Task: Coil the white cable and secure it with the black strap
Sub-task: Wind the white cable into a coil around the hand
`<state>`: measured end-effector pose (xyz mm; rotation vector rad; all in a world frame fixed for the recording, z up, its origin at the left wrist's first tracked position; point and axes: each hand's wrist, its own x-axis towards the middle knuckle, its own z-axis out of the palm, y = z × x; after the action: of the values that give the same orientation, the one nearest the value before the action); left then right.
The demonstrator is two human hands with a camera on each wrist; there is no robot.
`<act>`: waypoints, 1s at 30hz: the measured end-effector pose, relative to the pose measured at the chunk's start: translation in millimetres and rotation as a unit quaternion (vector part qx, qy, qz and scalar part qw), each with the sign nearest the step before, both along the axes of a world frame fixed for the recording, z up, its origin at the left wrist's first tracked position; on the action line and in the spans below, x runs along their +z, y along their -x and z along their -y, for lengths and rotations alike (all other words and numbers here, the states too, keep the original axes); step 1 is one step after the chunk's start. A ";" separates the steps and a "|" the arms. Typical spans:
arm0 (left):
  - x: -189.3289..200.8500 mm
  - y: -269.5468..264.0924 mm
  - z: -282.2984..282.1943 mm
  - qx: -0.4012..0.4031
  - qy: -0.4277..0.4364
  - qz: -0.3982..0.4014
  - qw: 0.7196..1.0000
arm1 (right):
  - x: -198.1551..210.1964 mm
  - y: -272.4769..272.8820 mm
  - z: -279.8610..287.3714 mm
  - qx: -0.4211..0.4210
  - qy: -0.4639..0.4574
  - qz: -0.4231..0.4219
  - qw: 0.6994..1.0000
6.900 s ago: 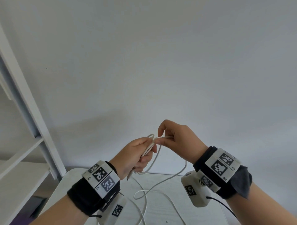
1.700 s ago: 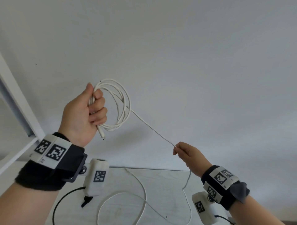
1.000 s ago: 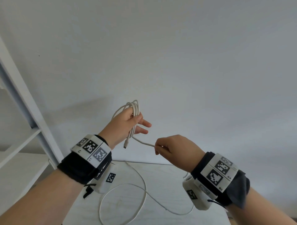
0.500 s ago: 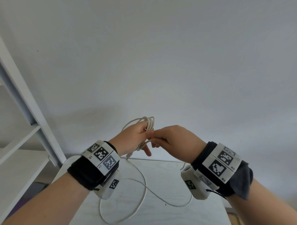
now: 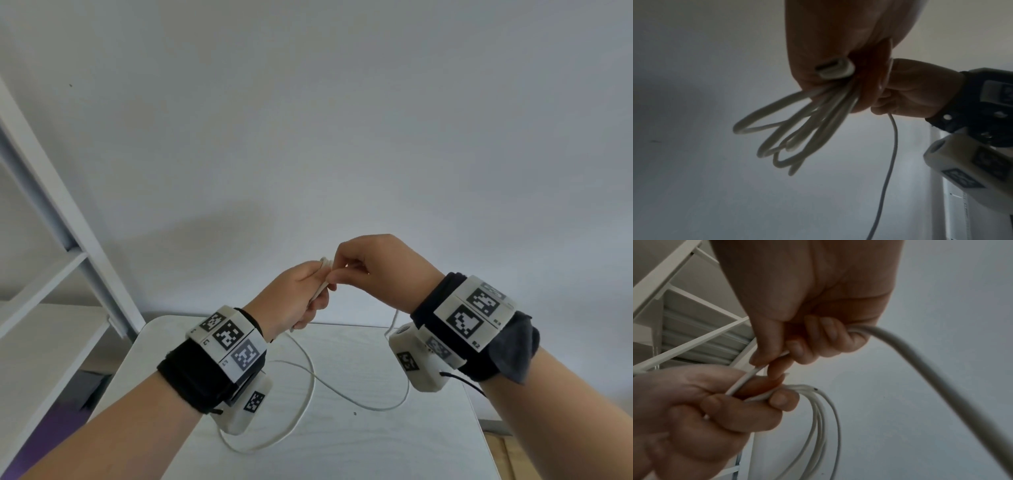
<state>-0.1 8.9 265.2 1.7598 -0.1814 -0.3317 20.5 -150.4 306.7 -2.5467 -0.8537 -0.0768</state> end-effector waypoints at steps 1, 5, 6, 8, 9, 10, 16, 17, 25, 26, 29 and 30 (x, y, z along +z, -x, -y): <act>-0.2 1.1 0.1 -0.005 0.008 -0.004 1.000 | 0.3 -1.0 0.3 -0.002 0.000 0.003 1.000; 3.3 7.3 -0.4 -0.029 0.014 -0.009 0.999 | 3.6 -6.2 4.1 -0.016 0.000 0.007 1.000; 4.7 8.7 -1.1 -0.036 0.017 -0.010 0.999 | 4.7 -7.5 5.4 -0.018 0.003 0.010 1.000; 8.0 11.0 -3.5 -0.055 0.026 -0.011 0.998 | 7.3 -9.6 7.4 -0.023 -0.001 0.008 1.000; 9.6 12.0 -5.1 -0.066 0.029 -0.010 0.997 | 8.4 -10.9 8.5 -0.024 -0.010 0.000 1.000; 11.1 13.2 -7.0 -0.078 0.035 -0.011 0.996 | 9.5 -12.3 9.6 -0.023 -0.023 -0.012 0.999; 19.1 18.4 -21.6 -0.128 0.096 -0.035 0.987 | 4.9 -23.5 19.5 -0.015 -0.118 -0.087 0.989; 19.6 18.0 -23.8 -0.135 0.107 -0.035 0.985 | 1.6 -25.7 21.2 -0.013 -0.135 -0.098 0.986; 28.2 15.5 -37.0 -0.137 0.214 -0.051 0.966 | -25.6 -34.9 31.4 -0.020 -0.253 -0.144 0.957; 30.4 14.8 -39.3 -0.139 0.232 -0.057 0.961 | -30.4 -35.4 32.7 -0.029 -0.262 -0.144 0.954; 41.0 12.6 -48.8 -0.144 0.298 -0.076 0.941 | -48.3 -37.1 39.9 -0.048 -0.281 -0.163 0.945; 45.0 11.3 -53.6 -0.150 0.322 -0.080 0.931 | -55.3 -36.7 42.9 -0.056 -0.283 -0.173 0.942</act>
<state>-11.4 62.4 310.2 1.0466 -0.3953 -0.5625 57.2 -193.3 251.5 -1.9807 -0.4616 0.0793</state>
